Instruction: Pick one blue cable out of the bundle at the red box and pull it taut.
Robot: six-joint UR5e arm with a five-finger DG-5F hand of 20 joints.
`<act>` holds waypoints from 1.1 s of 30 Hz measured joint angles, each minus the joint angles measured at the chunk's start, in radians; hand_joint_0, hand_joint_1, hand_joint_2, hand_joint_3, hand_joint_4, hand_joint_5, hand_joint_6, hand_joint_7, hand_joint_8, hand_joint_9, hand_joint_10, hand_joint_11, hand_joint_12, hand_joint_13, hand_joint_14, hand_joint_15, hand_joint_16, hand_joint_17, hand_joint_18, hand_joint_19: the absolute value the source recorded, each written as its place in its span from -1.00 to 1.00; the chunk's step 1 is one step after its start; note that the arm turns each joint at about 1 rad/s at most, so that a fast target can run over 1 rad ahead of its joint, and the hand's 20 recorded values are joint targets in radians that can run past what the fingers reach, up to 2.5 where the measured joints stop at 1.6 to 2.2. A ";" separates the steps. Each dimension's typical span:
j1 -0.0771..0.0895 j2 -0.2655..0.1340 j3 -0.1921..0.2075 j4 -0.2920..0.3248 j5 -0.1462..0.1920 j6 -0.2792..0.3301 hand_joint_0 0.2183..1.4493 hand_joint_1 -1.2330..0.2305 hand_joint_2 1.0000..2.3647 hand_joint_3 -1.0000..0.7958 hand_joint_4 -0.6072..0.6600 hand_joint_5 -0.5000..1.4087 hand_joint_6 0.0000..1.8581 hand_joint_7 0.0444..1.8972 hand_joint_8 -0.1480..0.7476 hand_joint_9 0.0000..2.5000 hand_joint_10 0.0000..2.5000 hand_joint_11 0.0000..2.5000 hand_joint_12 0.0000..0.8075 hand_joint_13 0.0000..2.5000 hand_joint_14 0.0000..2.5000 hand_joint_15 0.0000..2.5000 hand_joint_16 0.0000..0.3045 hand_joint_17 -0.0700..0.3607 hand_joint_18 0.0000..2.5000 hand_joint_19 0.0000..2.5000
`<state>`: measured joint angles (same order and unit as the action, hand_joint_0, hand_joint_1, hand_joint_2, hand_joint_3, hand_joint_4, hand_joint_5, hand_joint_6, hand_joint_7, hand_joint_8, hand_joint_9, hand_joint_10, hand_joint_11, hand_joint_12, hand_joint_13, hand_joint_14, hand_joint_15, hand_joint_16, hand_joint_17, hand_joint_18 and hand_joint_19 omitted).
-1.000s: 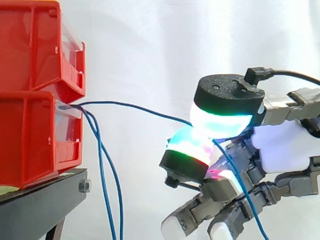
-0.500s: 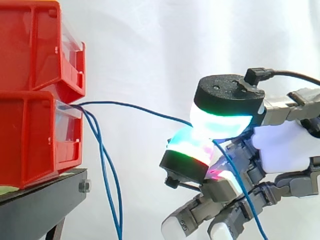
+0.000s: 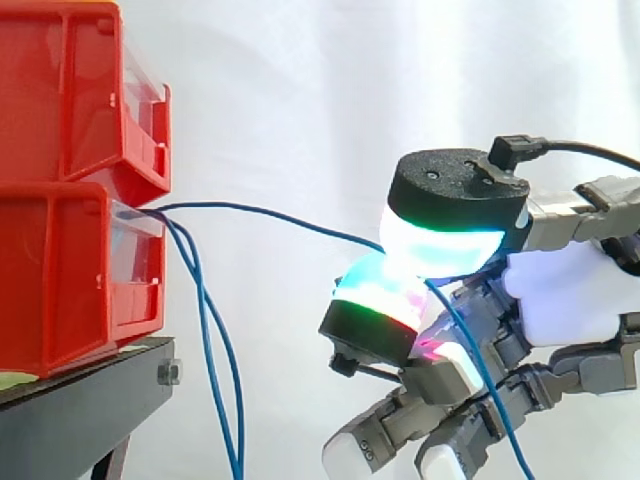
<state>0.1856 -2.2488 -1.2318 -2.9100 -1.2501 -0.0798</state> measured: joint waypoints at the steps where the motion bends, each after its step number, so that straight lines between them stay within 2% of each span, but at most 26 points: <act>1: 0.000 0.000 0.000 0.000 0.000 0.000 -0.42 -0.46 -0.96 0.09 0.21 -0.58 -0.10 0.51 0.09 -0.25 -0.98 -0.19 0.02 -0.55 -0.99 -0.84 -0.63 -0.09 -0.41 -0.66; 33: 0.000 0.000 0.000 0.000 0.001 0.000 -0.42 -0.46 -0.96 0.09 0.19 -0.58 -0.10 0.49 0.10 -0.25 -0.98 -0.22 0.02 -0.55 -1.00 -0.84 -0.63 -0.09 -0.41 -0.65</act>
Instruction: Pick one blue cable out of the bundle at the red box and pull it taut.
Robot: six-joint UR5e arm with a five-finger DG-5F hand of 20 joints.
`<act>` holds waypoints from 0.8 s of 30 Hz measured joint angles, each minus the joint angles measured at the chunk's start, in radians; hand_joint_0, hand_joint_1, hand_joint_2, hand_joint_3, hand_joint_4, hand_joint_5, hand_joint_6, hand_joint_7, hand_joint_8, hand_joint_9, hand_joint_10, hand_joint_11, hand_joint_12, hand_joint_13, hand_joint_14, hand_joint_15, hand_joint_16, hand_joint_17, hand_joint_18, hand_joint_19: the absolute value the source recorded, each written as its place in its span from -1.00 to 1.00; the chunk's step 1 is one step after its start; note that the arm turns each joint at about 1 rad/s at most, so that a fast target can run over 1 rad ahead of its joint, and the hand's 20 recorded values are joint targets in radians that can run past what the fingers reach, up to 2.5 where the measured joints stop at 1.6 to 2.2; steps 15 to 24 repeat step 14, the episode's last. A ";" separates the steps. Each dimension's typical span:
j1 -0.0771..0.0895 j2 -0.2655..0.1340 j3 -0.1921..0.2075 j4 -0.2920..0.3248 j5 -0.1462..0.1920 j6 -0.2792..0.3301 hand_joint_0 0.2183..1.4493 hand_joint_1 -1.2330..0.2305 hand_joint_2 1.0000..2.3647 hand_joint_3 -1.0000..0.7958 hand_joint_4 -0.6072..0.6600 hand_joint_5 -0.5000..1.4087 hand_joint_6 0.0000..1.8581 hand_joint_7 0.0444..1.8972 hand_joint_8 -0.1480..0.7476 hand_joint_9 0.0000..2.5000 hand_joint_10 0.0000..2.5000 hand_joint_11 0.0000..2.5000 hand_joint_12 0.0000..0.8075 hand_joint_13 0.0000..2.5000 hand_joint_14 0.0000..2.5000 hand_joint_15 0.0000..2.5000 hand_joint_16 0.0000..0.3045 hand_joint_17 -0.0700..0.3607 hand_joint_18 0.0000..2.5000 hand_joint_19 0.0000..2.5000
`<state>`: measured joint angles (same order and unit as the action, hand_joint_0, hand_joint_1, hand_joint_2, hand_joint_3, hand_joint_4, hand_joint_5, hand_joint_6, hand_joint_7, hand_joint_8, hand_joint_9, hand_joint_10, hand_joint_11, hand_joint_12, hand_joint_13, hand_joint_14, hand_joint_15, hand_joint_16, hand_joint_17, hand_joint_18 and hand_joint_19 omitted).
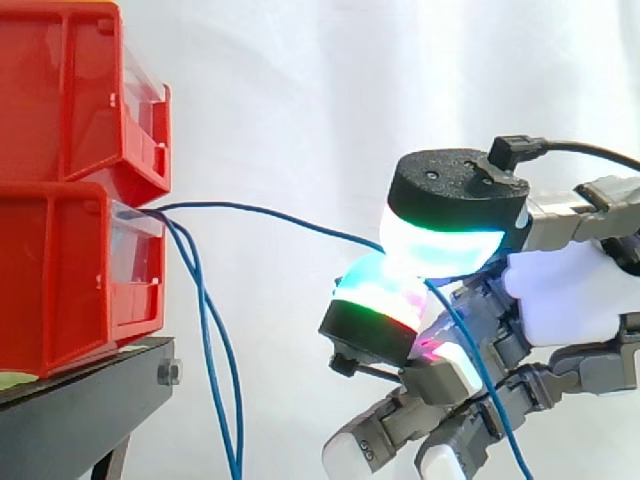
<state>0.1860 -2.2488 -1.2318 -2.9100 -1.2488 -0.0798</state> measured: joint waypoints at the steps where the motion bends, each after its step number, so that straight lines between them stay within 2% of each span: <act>1: 0.000 0.000 0.000 0.000 0.000 0.000 -0.42 -0.46 -0.96 0.09 0.19 -0.58 -0.10 0.49 0.10 -0.25 -0.98 -0.22 0.02 -0.55 -0.99 -0.83 -0.63 -0.09 -0.41 -0.65; 24: 0.000 0.000 0.000 0.000 0.000 0.000 -0.42 -0.46 -0.96 0.09 0.19 -0.58 -0.10 0.51 0.11 -0.25 -0.98 -0.23 0.02 -0.55 -0.99 -0.83 -0.63 -0.09 -0.41 -0.66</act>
